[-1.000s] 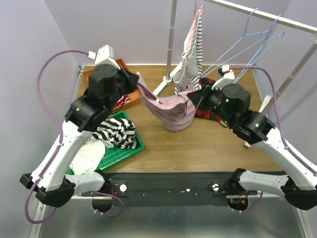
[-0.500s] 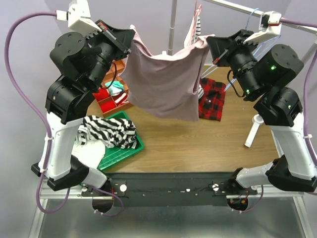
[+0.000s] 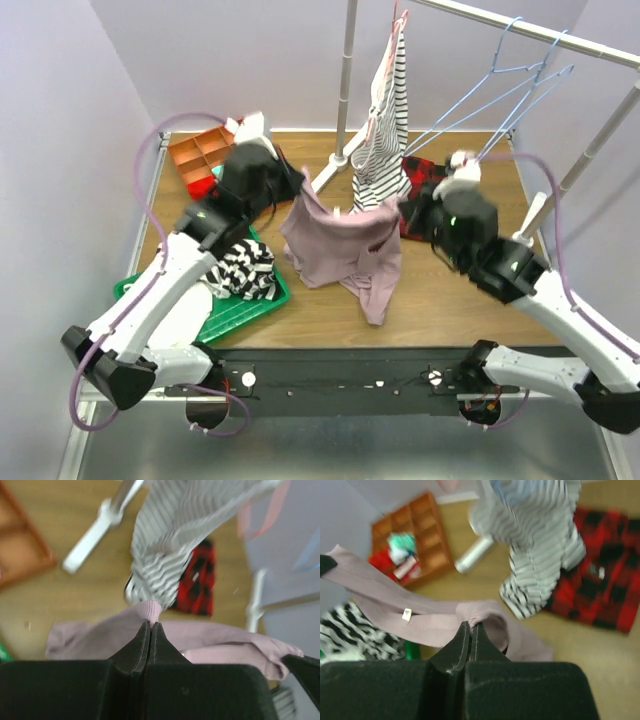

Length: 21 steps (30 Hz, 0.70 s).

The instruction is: Place the tank top on the hanger

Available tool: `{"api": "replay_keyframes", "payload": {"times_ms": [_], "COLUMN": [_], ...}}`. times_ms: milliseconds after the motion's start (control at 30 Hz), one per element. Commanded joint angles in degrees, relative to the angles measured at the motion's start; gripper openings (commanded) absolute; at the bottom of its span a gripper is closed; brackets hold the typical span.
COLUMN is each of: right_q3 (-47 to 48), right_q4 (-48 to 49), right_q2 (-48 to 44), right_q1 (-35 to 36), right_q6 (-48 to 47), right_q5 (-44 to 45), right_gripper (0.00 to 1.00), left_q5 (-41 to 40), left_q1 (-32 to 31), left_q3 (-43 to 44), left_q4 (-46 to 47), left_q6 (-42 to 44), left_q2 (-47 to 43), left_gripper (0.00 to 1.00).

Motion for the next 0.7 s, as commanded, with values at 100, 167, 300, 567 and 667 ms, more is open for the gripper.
{"api": "replay_keyframes", "payload": {"times_ms": [100, 167, 300, 567, 667], "right_q3": [-31.5, -34.1, -34.3, -36.4, -36.5], "right_q4": [-1.1, -1.3, -4.5, -2.1, -1.8], "right_q2": [-11.2, -11.8, -13.7, -13.8, -12.4], "right_q1": [0.2, 0.3, 0.3, 0.3, 0.3], "right_q6": [18.0, 19.4, 20.4, 21.6, 21.8], "right_q5": [-2.2, -2.1, 0.6, 2.0, 2.3], "right_gripper": [0.46, 0.68, 0.83, 0.88, 0.88], "left_q5": [9.2, 10.1, 9.7, 8.2, 8.8], "left_q1": [-1.9, -2.0, -3.5, -8.4, -9.9], "left_q3": [-29.5, -30.1, -23.5, 1.0, 10.3], "left_q4": [17.1, 18.1, 14.2, 7.6, 8.5], "left_q6": [-3.8, -2.5, 4.3, 17.4, 23.3], "left_q2": [-0.1, -0.1, -1.8, 5.0, 10.6], "left_gripper": [0.0, 0.07, 0.51, 0.59, 0.58]}}
